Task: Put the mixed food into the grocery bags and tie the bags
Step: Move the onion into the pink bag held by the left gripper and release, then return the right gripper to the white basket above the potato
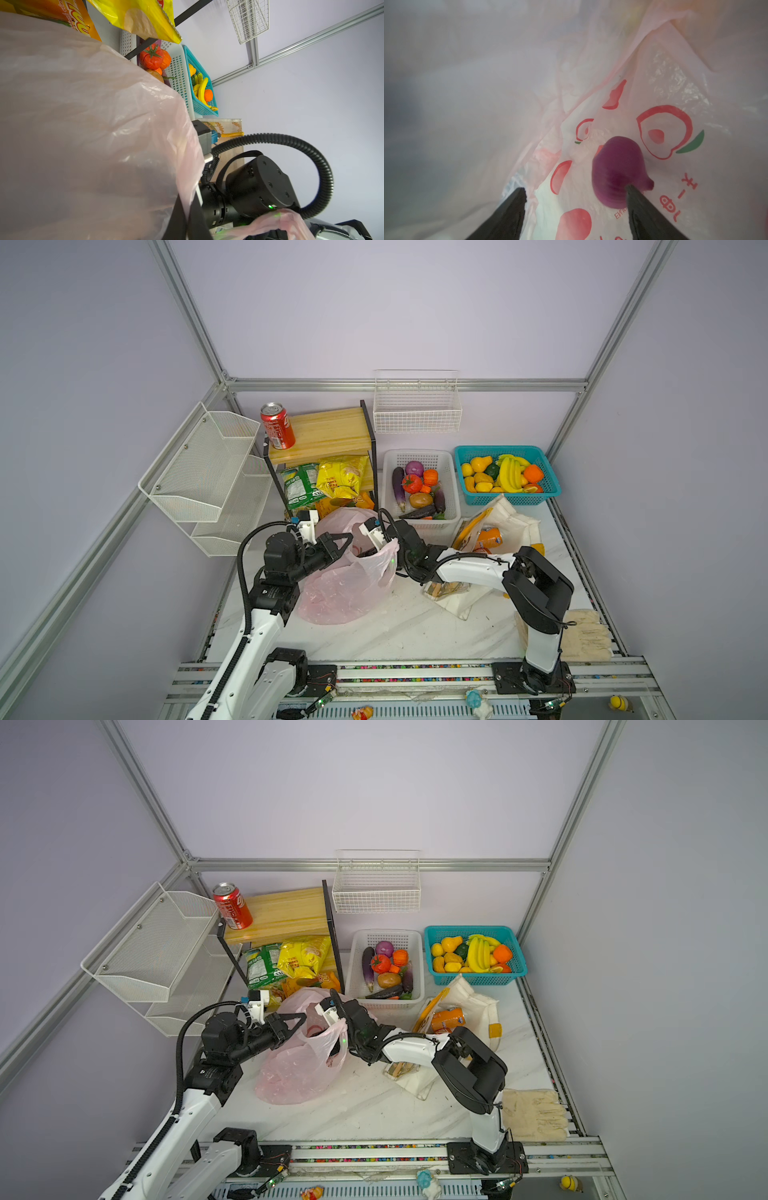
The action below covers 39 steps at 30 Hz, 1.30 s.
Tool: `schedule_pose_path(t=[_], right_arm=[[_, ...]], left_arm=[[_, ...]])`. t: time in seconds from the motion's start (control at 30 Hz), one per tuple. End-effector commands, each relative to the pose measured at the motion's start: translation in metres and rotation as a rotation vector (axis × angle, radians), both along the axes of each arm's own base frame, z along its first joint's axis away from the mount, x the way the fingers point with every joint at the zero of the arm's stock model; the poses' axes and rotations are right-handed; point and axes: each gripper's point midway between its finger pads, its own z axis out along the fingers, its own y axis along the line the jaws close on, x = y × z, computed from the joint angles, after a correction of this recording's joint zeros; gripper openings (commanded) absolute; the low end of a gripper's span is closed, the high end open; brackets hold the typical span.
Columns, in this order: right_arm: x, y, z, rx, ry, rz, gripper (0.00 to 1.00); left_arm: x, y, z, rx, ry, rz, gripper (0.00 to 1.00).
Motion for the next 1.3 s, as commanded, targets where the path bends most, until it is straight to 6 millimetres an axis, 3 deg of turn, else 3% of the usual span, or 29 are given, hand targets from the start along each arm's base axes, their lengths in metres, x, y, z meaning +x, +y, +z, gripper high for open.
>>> schedule_pose_path(t=[0.0,0.23,0.43,0.5,0.6,0.73,0.9,1.03,1.27], right_arm=[[-0.007,-0.014,0.043,0.066,-0.051,0.027,0.77],[0.005,-0.066,0.070,-0.043,-0.164,-0.084,0.75],[0.016,-0.106,0.116,-0.046,-0.266,-0.139,0.74],[0.029,-0.120,0.131,-0.037,-0.287,-0.183,0.74],[0.076,-0.154,0.136,-0.082,-0.276,-0.339,0.73],[0.140,-0.183,0.110,-0.313,-0.301,-0.535,0.76],[0.196,-0.194,0.066,-0.623,-0.317,-0.620,0.81],[0.225,-0.193,0.033,-0.780,-0.307,-0.621,0.82],[0.256,-0.190,-0.019,-0.952,-0.298,-0.601,0.83]], left_arm=[[0.000,0.005,-0.003,0.011,-0.026,0.012,0.00],[0.004,0.028,-0.011,0.030,0.008,0.095,0.00],[0.008,0.044,-0.016,0.009,0.031,0.146,0.00],[0.008,0.047,-0.017,0.007,0.036,0.156,0.00],[0.008,0.049,-0.019,0.011,0.042,0.166,0.00],[0.007,0.049,-0.019,0.009,0.043,0.161,0.00],[0.004,0.049,-0.015,0.023,0.029,0.158,0.00],[0.002,0.050,-0.013,0.037,0.021,0.161,0.00],[0.002,0.049,-0.012,0.038,0.018,0.156,0.00]])
